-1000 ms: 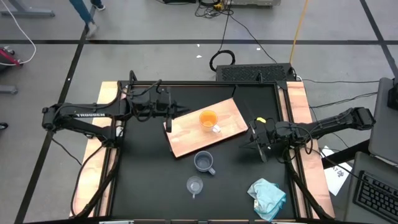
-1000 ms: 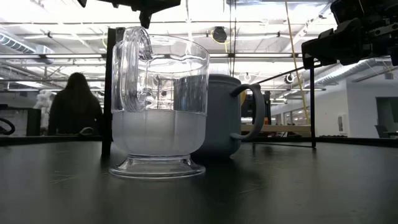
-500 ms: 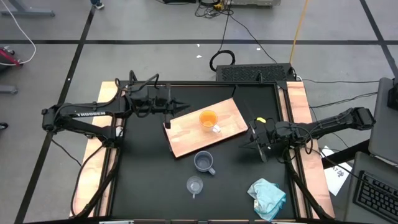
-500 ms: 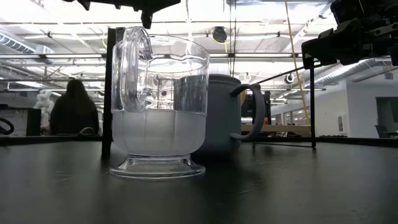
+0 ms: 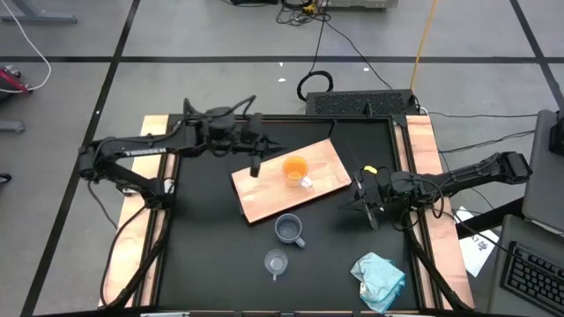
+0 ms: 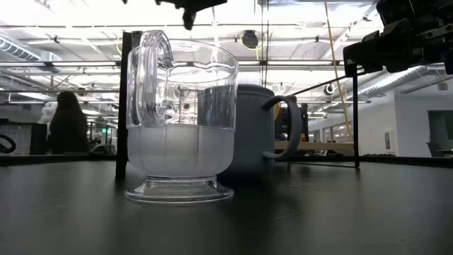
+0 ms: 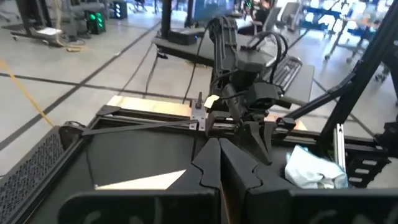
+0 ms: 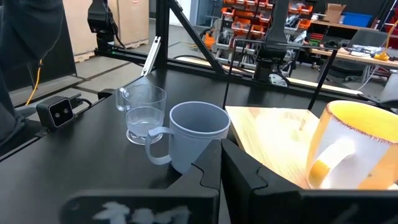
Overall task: Stack small to large cups/mugs on shelf
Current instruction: Put the orange mug on the shelf
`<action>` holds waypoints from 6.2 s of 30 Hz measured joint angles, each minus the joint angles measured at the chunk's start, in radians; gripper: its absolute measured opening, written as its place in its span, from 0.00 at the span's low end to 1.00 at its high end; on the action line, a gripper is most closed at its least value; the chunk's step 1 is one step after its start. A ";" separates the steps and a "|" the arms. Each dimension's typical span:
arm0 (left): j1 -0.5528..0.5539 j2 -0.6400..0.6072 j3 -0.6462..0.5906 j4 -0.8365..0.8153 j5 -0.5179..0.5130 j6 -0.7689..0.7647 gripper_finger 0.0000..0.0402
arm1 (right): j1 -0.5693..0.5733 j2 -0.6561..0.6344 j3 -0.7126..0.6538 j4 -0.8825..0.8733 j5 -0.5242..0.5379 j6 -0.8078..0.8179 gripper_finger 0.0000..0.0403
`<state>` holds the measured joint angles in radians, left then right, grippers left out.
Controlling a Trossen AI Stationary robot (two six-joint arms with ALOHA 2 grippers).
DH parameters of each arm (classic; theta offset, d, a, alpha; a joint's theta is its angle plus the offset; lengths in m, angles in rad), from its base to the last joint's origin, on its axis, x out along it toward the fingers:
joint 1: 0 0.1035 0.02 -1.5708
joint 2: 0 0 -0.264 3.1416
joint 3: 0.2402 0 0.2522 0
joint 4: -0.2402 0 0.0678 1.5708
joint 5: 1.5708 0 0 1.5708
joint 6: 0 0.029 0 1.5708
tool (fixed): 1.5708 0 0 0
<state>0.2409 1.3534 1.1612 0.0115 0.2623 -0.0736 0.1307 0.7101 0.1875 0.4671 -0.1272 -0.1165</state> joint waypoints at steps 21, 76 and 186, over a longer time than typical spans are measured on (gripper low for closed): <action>0.052 0.339 0.450 -0.521 0.028 0.129 0.00 | 0.000 0.000 0.000 -0.003 0.000 0.000 0.00; -0.018 0.531 0.599 -0.899 0.025 0.465 0.10 | 0.000 0.010 -0.146 0.246 0.100 0.013 0.00; -0.069 0.632 0.596 -0.927 -0.089 0.549 0.20 | 0.000 -0.121 -0.150 0.247 0.067 0.057 0.00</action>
<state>0.1715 1.9850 1.7573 -0.9153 0.1729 0.4753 0.1303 0.5892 0.0372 0.7139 -0.0601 -0.0597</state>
